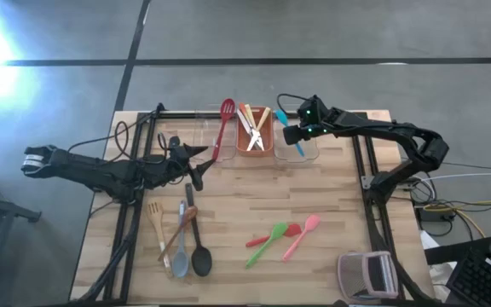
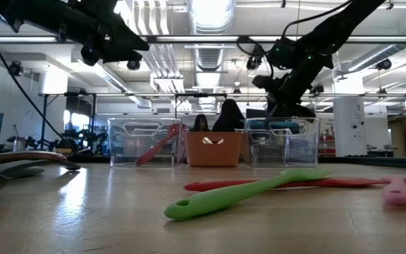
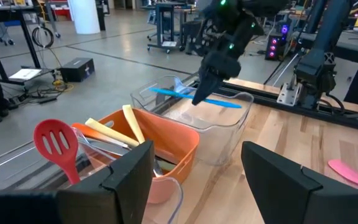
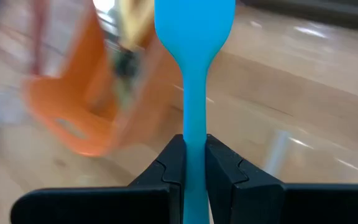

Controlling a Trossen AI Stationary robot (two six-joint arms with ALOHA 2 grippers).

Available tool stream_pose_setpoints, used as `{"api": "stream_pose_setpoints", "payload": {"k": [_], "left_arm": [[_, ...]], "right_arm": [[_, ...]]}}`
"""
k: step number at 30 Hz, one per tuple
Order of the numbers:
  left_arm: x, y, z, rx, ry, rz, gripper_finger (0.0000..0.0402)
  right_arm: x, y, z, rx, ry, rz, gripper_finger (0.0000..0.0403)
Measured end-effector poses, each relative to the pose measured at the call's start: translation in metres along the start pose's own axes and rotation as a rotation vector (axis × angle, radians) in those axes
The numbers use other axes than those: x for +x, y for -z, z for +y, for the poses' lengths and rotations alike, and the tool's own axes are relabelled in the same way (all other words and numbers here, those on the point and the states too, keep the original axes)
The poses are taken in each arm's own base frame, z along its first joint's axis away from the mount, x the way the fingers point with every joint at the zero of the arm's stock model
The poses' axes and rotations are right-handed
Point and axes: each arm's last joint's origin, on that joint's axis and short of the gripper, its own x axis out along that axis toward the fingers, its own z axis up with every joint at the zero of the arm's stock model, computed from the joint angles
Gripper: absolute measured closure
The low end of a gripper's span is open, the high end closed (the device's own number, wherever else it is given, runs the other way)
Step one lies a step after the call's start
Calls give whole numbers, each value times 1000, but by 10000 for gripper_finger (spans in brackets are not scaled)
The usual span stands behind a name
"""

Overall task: Pick & Place Kitchen Items
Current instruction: Put the blue spatula into the right transparent bin

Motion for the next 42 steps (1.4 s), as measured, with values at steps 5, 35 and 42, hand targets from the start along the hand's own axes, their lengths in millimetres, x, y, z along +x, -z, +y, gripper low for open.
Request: {"api": "stream_pose_setpoints", "payload": {"k": [5, 35, 42], "left_arm": [[0, 0, 0, 1, 0, 1, 156], [0, 6, 1, 21, -8, 55, 156], [0, 6, 1, 18, -8, 55, 156]], "right_arm": [[4, -5, 0, -35, 113, 83, 378], [72, -11, -10, -96, 361, 346, 374], [70, -13, -8, -94, 340, 339, 316]]}}
